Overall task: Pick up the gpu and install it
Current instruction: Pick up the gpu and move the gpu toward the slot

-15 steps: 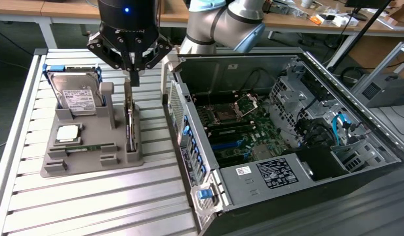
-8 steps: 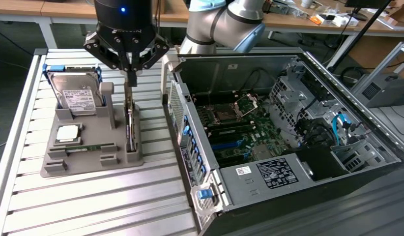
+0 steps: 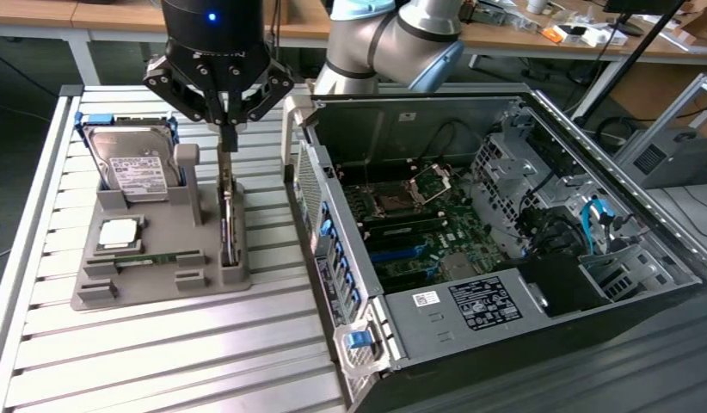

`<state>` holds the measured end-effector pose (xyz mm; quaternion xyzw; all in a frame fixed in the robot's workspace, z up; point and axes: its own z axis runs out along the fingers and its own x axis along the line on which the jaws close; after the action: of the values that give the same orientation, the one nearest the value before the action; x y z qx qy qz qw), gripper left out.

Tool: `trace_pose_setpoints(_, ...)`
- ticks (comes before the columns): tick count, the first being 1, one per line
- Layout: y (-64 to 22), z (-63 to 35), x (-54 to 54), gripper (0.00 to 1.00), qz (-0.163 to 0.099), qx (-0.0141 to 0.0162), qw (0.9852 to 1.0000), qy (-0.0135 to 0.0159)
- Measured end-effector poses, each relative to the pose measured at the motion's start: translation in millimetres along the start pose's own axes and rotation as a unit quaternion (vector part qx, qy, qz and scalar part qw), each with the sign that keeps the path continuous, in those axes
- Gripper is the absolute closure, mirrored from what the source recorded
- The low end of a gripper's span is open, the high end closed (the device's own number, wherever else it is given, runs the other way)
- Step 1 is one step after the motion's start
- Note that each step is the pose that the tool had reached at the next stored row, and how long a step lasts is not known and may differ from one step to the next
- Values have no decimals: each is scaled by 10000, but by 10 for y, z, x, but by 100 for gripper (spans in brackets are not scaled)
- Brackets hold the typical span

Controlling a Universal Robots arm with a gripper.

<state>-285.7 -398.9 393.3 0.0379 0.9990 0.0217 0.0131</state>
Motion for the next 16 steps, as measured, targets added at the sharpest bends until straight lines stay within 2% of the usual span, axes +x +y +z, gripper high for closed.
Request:
trace_pose_setpoints(8, 0, 0, 0, 89, 0, 0, 10000, 0)
trace_pose_setpoints(12, 0, 0, 0, 64, 0, 0, 10000, 0)
trace_pose_setpoints(14, 0, 0, 0, 64, 0, 0, 10000, 0)
trace_pose_setpoints(15, 0, 0, 0, 53, 0, 0, 10000, 0)
trace_pose_setpoints(16, 0, 0, 0, 46, 0, 0, 10000, 0)
